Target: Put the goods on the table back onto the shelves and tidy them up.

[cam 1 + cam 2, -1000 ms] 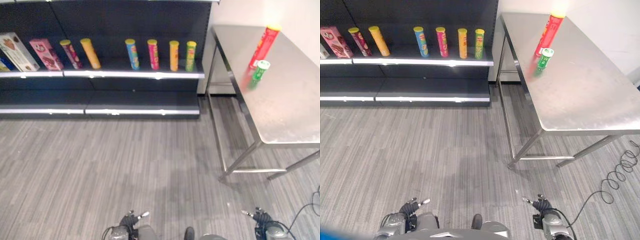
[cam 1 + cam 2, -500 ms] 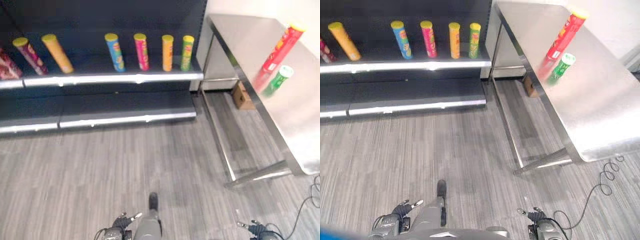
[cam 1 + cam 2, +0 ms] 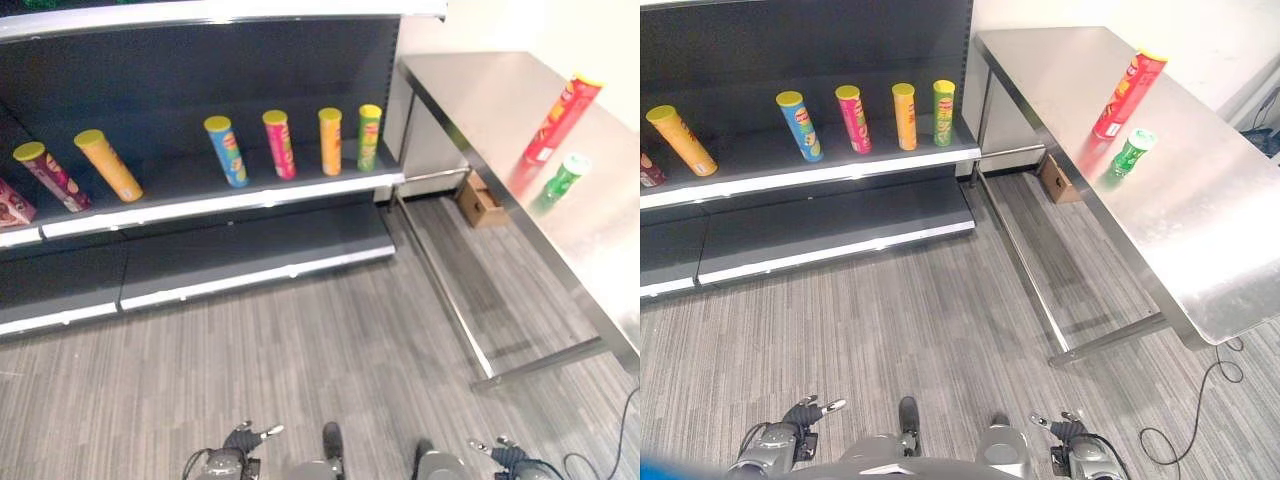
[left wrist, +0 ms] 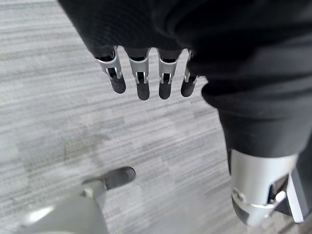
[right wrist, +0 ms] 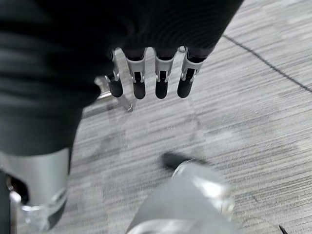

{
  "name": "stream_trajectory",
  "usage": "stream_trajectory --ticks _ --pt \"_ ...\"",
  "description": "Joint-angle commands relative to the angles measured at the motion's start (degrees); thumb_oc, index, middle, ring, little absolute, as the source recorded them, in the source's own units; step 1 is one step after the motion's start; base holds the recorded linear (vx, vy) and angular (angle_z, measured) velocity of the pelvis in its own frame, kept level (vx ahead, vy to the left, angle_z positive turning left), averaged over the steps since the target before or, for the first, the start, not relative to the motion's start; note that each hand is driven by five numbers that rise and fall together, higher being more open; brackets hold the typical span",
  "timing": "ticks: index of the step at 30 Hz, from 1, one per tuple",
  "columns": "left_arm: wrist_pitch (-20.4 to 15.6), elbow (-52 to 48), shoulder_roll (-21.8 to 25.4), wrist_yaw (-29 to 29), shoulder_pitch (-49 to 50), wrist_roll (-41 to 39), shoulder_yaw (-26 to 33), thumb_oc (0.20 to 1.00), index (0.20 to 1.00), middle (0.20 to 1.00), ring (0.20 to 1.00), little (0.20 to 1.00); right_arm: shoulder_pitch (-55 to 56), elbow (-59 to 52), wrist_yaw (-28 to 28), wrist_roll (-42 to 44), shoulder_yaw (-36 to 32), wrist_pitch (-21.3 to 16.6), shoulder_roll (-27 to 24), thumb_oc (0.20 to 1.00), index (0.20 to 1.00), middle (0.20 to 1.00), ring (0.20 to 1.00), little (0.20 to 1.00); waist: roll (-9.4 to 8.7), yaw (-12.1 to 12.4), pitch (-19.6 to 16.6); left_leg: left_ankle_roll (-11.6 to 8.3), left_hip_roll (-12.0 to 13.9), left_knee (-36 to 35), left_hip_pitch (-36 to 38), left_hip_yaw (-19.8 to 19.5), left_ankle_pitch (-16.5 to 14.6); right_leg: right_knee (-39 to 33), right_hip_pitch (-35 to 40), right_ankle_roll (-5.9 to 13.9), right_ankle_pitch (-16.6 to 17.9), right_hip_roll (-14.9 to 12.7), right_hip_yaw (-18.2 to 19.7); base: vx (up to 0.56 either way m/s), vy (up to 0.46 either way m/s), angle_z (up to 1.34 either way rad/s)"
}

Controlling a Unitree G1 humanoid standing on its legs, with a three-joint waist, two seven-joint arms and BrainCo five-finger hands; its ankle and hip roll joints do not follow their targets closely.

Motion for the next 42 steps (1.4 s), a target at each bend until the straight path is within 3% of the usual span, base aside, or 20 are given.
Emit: stream_trajectory --ticks 1,10,15,18,19,22,24,26,28,29,30,31,32,33,34,35,38,40,41,42 --pt "-0.6 -1.2 0.9 0.1 -2.4 2.3 1.3 1.0 1.0 1.0 1.0 1.0 -1.7 -0.6 -1.4 1.7 -1.4 -0.7 -3.8 1.0 1.0 1.0 1.0 1.0 0.12 -0.8 3.6 -8.15 2.3 0.6 4.4 1.0 -6.2 0.9 -2.5 1.4 5.0 1.4 2.5 0.16 -0.033 0.02" --pt "-0.8 -0.5 -0.3 0.2 -2.2 3.1 1.1 1.0 1.0 1.0 1.0 1.0 -1.5 -1.4 -1.3 1.5 -0.4 -1.0 -4.0 1.0 1.0 1.0 1.0 1.0 -1.25 -0.7 2.3 -8.37 1.5 0.6 7.6 1.4 -8.5 -4.3 -0.3 1.56 7.8 1.4 0.4 0.12 -0.067 0.05" --pt "-0.7 -1.1 -0.8 0.1 -1.9 3.0 0.8 1.0 1.0 1.0 1.0 1.0 -1.7 -2.9 -1.3 1.4 0.1 -1.2 -4.5 1.0 1.0 1.0 1.0 1.0 -0.65 -0.9 1.6 -9.12 2.8 0.6 8.9 1.2 -9.1 -3.9 1.0 0.83 6.7 2.2 -0.2 0.12 -0.122 0.1" --pt "-0.5 -1.6 -1.0 0.1 -1.4 3.0 0.8 1.0 1.0 1.0 1.0 1.0 -1.4 -4.8 -1.1 1.1 0.8 -1.4 -4.8 1.0 1.0 1.0 1.0 1.0 -0.04 -1.0 1.1 -10.54 4.8 1.7 10.7 1.5 -10.1 -3.8 2.9 -0.42 4.3 3.5 -0.9 0.18 -0.18 -0.03" --pt "-0.5 -1.9 -1.1 0.0 -1.1 2.3 1.0 1.0 1.0 1.0 1.0 1.0 -1.2 -4.9 -0.8 1.2 1.1 -1.7 -4.9 1.0 1.0 1.0 1.0 1.0 -0.16 -1.0 1.1 -11.52 5.9 6.7 9.8 1.8 -11.6 -3.9 4.1 -1.17 3.3 3.9 -1.3 0.21 -0.233 0.04" --pt "-0.4 -2.5 -1.1 -0.1 -1.0 2.0 0.9 1.0 1.0 1.0 1.0 1.0 -1.1 -5.4 -0.6 1.1 1.3 -1.5 -5.0 1.0 1.0 1.0 1.0 1.0 -0.15 -1.0 1.3 -12.18 6.6 10.6 8.6 1.8 -11.9 -4.1 4.9 -1.73 2.6 4.3 -1.6 0.1 -0.138 0.04" --pt "-0.5 -4.5 -1.2 -0.3 -0.5 1.2 0.9 1.0 1.0 1.0 1.0 1.0 -0.7 -6.8 -0.2 0.7 1.9 -1.6 -5.7 1.0 1.0 1.0 1.0 1.0 -0.18 -0.6 2.6 -13.27 7.6 23.5 3.8 0.9 -8.7 -4.6 7.3 -3.56 1.0 5.0 -2.2 0.08 -0.186 0.16" --pt "-0.4 -6.3 -1.0 0.1 -0.5 0.1 0.9 1.0 1.0 1.0 1.0 1.0 -1.0 -7.8 -0.4 0.7 2.1 -1.5 -6.6 1.0 1.0 1.0 1.0 1.0 -0.55 0.3 4.7 -14.03 7.2 34.7 -2.6 -2.7 -3.1 -4.7 8.4 -4.98 0.4 5.4 -2.0 0.03 -0.157 0.1" --pt "-0.4 -6.8 -1.1 0.2 -0.6 -0.9 0.8 1.0 1.0 1.0 1.0 1.0 -1.4 -7.5 -0.7 1.1 1.9 -1.4 -6.9 1.0 1.0 1.0 1.0 1.0 -1.02 0.5 5.6 -13.56 7.0 39.3 -6.2 -3.9 -2.6 -5.0 9.1 -5.38 -0.4 5.6 -1.7 0.07 -0.085 -0.04" --pt "-0.3 -7.0 -1.2 0.2 -0.5 -1.4 0.7 1.0 1.0 1.0 1.0 1.0 -1.3 -6.9 -0.7 1.2 1.9 -1.1 -6.9 1.0 1.0 1.0 1.0 1.0 -0.91 0.6 5.6 -13.19 7.7 37.8 -7.4 -3.5 -2.9 -5.0 9.5 -5.19 -0.8 5.5 -1.6 0.21 0.059 -0.21" --pt "-0.3 -6.9 -1.6 0.0 0.0 -1.9 0.9 1.0 1.0 1.0 1.0 1.0 -1.2 -6.2 -0.7 1.6 1.4 -1.1 -6.9 1.0 1.0 1.0 1.0 1.0 -0.42 1.0 5.1 -12.61 9.1 30.4 -7.3 -3.3 -4.2 -5.0 10.1 -4.55 -1.5 5.3 -0.9 0.19 0.08 -0.24" --pt "-0.3 -6.9 -1.6 0.0 0.0 -1.9 0.9 1.0 1.0 1.0 1.0 1.0 -1.1 -6.2 -0.7 1.6 1.4 -1.1 -6.9 1.0 1.0 1.0 1.0 1.0 -0.48 1.2 5.2 -12.61 9.1 30.2 -6.9 -3.1 -4.1 -5.0 10.3 -4.53 -1.5 5.3 -0.7 0.29 0.189 -0.27" --pt "-0.4 -6.7 -1.8 0.1 0.6 -2.0 0.8 1.0 1.0 1.0 1.0 1.0 -0.7 -6.0 -0.7 1.5 1.1 -1.2 -7.2 1.0 1.0 1.0 1.0 1.0 0.25 1.6 4.8 -12.79 10.7 18.6 -6.8 -4.2 -3.5 -5.0 10.6 -3.72 -2.3 5.2 -0.1 0.15 0.116 -0.27" --pt "-0.4 -6.7 -1.8 0.1 0.6 -2.0 0.8 1.0 1.0 1.0 1.0 1.0 -0.7 -6.0 -0.7 1.5 1.1 -1.2 -7.2 1.0 1.0 1.0 1.0 1.0 0.17 1.7 4.9 -12.81 10.6 18.1 -6.4 -4.0 -3.3 -5.0 10.8 -3.72 -2.3 5.1 0.0 0.29 0.236 -0.3" --pt "-0.4 -6.5 -1.8 0.2 0.8 -1.8 0.7 1.0 1.0 1.0 1.0 1.0 -0.3 -5.9 -0.8 1.2 0.9 -1.1 -7.4 1.0 1.0 1.0 1.0 1.0 1.45 2.2 4.6 -14.02 12.3 9.7 -6.7 -6.3 0.7 -5.0 11.9 -3.29 -3.7 5.7 0.9 0.15 0.116 -0.33" --pt "-0.4 -6.5 -1.8 0.2 0.8 -1.8 0.7 1.0 1.0 1.0 1.0 1.0 -0.2 -5.9 -0.8 1.2 0.9 -1.1 -7.4 1.0 1.0 1.0 1.0 1.0 1.46 2.2 4.6 -14.04 12.3 9.3 -6.6 -6.3 0.9 -5.0 11.8 -3.31 -3.7 5.7 0.9 0.25 0.2 -0.26" --pt "-0.6 -6.0 -1.7 0.6 0.8 -1.6 0.6 1.0 1.0 1.0 1.0 1.0 -0.5 -4.7 -1.4 0.8 0.2 -1.2 -8.0 1.0 1.0 1.0 1.0 1.0 2.5 2.4 4.1 -16.48 13.1 5.3 -9.7 -8.5 3.5 -5.0 14.3 -2.67 -5.9 5.1 2.6 0.24 0.205 -0.37" --pt "-0.8 -6.0 -1.8 0.2 0.9 -2.1 0.6 1.0 1.0 1.0 1.0 1.0 -0.4 -4.6 -0.9 0.7 0.1 -1.3 -7.5 1.0 1.0 1.0 1.0 1.0 3.35 2.6 3.2 -16.06 12.5 5.0 -8.0 -8.5 2.7 -5.0 14.8 -2.19 -5.9 4.6 4.0 0.27 0.347 -0.59" --pt "-1.0 -6.1 -1.6 0.1 0.8 -1.8 0.5 1.0 1.0 1.0 1.0 1.0 -0.5 -5.0 -0.9 0.3 0.1 -1.3 -7.0 1.0 1.0 1.0 1.0 1.0 3.11 2.4 2.5 -15.74 11.1 5.3 -7.1 -7.7 2.0 -4.8 14.4 -1.38 -4.8 2.7 4.7 0.24 0.332 -0.93" --pt "-1.0 -6.1 -1.6 0.1 0.8 -1.8 0.5 1.0 1.0 1.0 1.0 1.0 -0.5 -5.1 -0.9 0.3 0.1 -1.3 -7.0 1.0 1.0 1.0 1.0 1.0 3.06 2.5 2.5 -15.72 11.1 5.3 -7.0 -7.6 1.9 -4.8 14.4 -1.36 -4.8 2.6 4.8 0.22 0.341 -1.05"
